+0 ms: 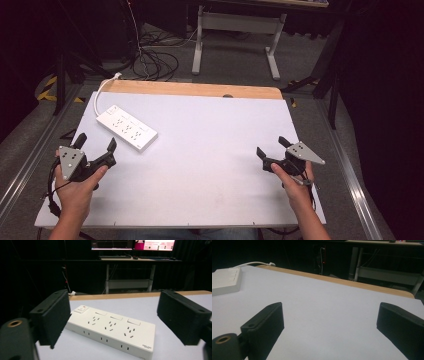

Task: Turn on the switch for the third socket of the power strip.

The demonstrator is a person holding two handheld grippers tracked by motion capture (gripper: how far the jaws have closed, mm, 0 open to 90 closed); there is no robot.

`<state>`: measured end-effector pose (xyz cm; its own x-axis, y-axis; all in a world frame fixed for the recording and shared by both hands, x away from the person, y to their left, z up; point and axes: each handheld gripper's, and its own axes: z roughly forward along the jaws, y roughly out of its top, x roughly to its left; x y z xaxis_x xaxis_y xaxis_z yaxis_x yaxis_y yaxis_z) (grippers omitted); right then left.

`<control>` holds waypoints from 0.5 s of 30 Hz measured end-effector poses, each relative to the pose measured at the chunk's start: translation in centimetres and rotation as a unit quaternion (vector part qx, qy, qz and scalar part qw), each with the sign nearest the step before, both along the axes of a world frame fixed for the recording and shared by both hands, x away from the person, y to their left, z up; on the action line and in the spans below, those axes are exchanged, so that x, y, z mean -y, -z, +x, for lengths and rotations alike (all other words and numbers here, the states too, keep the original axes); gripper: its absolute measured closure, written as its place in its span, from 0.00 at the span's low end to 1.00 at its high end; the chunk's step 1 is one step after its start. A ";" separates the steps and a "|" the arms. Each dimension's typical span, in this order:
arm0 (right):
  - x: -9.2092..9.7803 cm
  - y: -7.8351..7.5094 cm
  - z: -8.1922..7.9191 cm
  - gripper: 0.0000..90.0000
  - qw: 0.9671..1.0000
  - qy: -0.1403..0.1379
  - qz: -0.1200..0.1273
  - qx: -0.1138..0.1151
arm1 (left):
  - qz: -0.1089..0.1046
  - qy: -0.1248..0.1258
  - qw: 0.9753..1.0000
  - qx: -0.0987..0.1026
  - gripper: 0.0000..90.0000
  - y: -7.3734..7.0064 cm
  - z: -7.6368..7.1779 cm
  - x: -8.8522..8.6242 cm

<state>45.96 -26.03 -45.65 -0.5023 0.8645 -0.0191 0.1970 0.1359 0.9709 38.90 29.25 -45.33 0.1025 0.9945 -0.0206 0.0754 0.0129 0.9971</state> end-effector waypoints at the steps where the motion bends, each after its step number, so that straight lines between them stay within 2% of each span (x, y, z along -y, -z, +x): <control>1: 0.0 0.0 0.0 0.08 1.000 0.001 0.000 0.000 | 0.000 0.000 1.000 0.000 0.18 0.0 0.0 0.0; 11: 0.0 0.0 0.0 0.08 1.000 0.001 -0.001 0.000 | -0.011 -0.011 1.000 -0.008 0.46 -0.1 -0.1 -0.5; 12: 0.0 0.0 0.0 0.08 1.000 0.000 -0.001 0.000 | -0.014 -0.012 1.000 -0.009 0.46 -0.1 -0.1 -0.6; 15: -0.1 0.0 0.0 0.09 1.000 -0.001 -0.005 0.001 | -0.014 -0.012 1.000 -0.007 0.61 -0.2 -0.2 -0.9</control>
